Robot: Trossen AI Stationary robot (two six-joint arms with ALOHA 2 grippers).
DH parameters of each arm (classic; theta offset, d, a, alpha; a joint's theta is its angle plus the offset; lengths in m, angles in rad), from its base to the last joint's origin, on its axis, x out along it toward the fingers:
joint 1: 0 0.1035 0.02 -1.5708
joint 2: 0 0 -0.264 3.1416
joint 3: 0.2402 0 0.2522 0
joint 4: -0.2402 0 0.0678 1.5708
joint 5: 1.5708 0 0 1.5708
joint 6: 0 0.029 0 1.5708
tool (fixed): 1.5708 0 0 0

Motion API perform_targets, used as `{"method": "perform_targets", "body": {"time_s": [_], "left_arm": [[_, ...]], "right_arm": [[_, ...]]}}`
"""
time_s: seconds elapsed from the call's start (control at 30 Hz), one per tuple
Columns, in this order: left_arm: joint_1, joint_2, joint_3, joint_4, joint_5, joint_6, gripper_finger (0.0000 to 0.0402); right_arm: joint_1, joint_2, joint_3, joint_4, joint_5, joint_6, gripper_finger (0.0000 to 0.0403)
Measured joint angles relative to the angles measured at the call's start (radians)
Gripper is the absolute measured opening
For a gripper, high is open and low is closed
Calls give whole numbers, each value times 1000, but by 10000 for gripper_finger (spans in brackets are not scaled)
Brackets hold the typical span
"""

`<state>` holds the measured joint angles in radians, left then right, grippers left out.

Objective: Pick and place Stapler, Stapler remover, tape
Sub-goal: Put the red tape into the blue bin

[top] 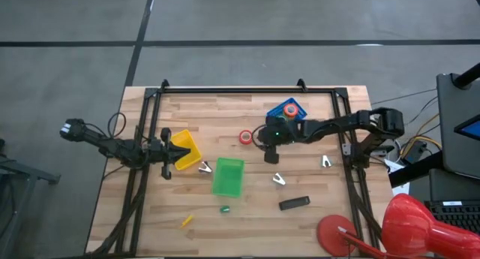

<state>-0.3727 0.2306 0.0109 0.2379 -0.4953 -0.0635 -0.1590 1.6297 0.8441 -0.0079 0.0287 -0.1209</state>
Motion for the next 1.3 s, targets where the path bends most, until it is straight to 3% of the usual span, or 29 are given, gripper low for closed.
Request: {"method": "perform_targets", "body": {"time_s": [0.43, 0.83, 1.3], "left_arm": [[0, 1, 0, -1, 0, 0, 18], [0, 2, 0, 0, 0, 0, 18], [0, 3, 0, -1, 0, 0, 20]], "right_arm": [[0, 225, 184, -41, 39, -44, 155], [-8, 316, 250, -78, 81, -64, 127], [-3, 303, 293, -180, 94, 27, 37]]}}
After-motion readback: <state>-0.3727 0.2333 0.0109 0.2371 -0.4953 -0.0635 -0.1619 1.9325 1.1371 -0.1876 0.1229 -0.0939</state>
